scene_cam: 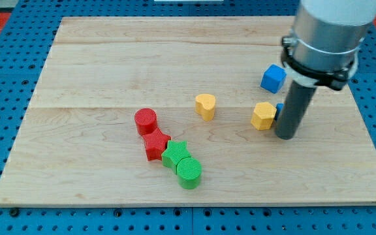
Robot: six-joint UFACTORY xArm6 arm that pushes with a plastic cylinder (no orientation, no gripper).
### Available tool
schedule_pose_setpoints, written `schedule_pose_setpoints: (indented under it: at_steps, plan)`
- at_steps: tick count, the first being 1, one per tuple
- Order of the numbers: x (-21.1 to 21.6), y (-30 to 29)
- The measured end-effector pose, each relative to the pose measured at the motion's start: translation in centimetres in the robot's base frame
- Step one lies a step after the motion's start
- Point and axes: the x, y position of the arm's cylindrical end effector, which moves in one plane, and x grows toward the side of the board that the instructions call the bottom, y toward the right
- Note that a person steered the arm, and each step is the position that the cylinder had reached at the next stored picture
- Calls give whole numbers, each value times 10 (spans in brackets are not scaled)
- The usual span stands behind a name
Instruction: Move the yellow hexagon into the yellow heart
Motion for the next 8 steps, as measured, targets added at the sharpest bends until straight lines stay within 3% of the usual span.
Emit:
schedule_pose_setpoints:
  at_steps: [2, 4, 5, 6, 7, 8]
  plan:
    - [37, 26]
    - [38, 26]
    - [3, 13]
    - [-5, 2]
    - [7, 47]
    - [-24, 80]
